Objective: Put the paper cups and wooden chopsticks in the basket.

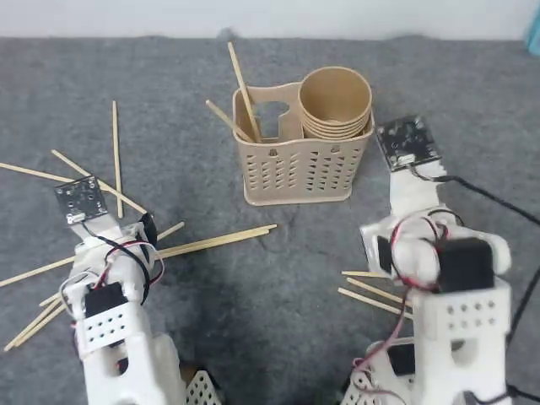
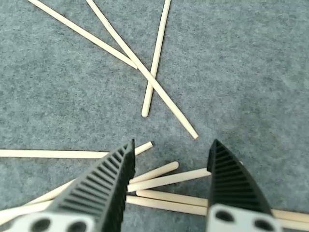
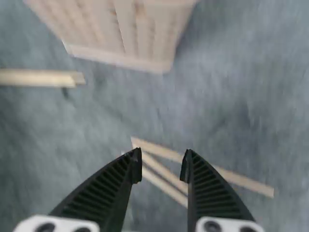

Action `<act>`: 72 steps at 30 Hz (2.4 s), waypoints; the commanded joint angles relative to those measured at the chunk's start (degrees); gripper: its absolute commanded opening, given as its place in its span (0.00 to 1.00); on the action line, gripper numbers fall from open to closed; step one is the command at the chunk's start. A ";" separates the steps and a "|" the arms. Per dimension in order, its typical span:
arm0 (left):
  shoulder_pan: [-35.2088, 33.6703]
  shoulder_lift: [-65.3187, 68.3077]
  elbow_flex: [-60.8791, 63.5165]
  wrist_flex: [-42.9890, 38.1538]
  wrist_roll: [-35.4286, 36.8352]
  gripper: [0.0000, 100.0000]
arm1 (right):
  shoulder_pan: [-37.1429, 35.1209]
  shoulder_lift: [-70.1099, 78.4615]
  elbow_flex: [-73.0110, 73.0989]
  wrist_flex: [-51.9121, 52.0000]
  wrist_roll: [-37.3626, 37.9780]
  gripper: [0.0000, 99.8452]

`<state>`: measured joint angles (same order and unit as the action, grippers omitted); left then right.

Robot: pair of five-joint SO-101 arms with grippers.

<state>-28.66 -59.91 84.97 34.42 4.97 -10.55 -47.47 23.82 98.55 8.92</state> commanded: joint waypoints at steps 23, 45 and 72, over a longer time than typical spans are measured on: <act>0.18 -1.14 -0.22 -1.23 -0.35 0.23 | 18.33 -1.10 46.24 -37.93 -1.05 0.01; -2.02 -0.53 -40.22 28.84 -0.62 0.09 | 20.79 -0.84 50.55 -43.21 -3.08 0.01; -2.02 67.25 -94.73 30.15 -12.31 0.09 | 20.79 -0.75 50.55 -43.30 -1.58 0.01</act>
<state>-30.59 3.74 -4.88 68.26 -6.37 10.73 -47.38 74.73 56.18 6.37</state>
